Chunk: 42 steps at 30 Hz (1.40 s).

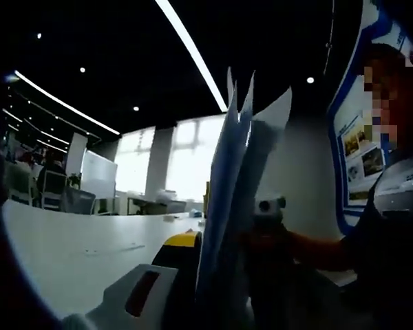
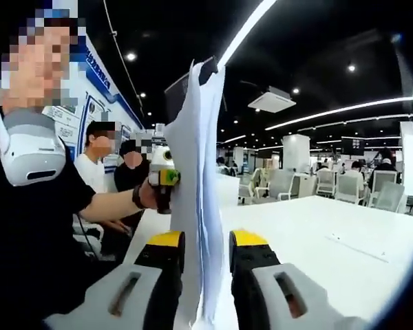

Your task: Organize the stack of printing papers by aligning and flattening the scattered papers on the table

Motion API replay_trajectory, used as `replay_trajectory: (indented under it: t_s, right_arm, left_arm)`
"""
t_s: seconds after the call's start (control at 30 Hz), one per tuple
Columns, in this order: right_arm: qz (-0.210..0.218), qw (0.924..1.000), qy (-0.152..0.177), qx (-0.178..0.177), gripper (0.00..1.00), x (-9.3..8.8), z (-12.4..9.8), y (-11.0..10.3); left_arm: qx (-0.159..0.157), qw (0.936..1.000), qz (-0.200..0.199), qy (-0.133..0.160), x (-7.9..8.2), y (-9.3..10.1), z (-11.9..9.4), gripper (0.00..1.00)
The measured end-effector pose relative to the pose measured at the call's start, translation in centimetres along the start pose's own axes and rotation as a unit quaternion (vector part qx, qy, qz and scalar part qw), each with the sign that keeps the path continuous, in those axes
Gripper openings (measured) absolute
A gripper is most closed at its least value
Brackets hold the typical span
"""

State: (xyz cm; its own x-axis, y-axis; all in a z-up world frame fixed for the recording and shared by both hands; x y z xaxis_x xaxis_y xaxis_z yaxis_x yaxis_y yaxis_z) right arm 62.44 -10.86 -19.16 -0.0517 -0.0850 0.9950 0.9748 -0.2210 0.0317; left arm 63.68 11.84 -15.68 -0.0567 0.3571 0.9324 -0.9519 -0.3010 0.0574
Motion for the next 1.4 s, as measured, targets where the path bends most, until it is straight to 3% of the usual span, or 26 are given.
replay_trajectory:
  t_s: [0.13,0.27,0.5,0.67,0.73,0.83,1.4]
  right_arm:
    - [0.01,0.9999,0.01,0.009,0.21,0.4,-0.3,-0.3]
    - [0.003,0.9997,0.01,0.021,0.14,0.3,-0.8,-0.8]
    - [0.002,0.9998,0.003,0.02,0.1,0.0,-0.9,-1.0]
    - [-0.002,0.9996,0.003,0.028,0.0,0.0,-0.3,-1.5]
    - [-0.004,0.9996,0.003,0.03,0.0,0.0,-0.3,-1.5]
    - [-0.008,0.9995,0.001,0.03,0.0,0.1,-0.2,-1.7]
    - [-0.013,0.9995,0.0,0.027,0.03,0.3,1.0,-2.1]
  left_arm:
    - [0.006,0.9999,0.011,0.001,1.2,-0.2,-0.8,0.28]
    - [0.01,0.9997,0.02,0.008,2.4,-0.2,-1.7,0.27]
    - [0.012,0.9993,0.036,0.004,3.0,-0.1,-2.3,0.24]
    - [0.015,0.999,0.042,-0.01,2.0,0.2,-1.8,0.18]
    - [0.015,0.9979,0.057,-0.025,1.5,0.2,-1.8,0.15]
    - [0.015,0.9965,0.078,-0.024,1.6,0.4,-1.8,0.11]
    - [0.007,0.9976,0.062,-0.029,0.7,0.8,-0.9,0.15]
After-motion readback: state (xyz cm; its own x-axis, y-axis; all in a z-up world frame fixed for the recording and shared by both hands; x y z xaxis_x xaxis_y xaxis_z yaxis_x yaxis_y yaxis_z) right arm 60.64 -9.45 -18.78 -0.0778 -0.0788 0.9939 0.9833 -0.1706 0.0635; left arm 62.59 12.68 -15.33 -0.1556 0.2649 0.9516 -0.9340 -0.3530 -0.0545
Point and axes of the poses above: the point that each gripper's makers call its tool centre point, and the gripper's own axes: z roughly forward along the fingers, y roughly to its right, x roughly out of its top, the point moved 6 cm from there along -z, roughly backward along the fingers, and after that the axes turned 7 degrees about y, right-handed, at the moved point
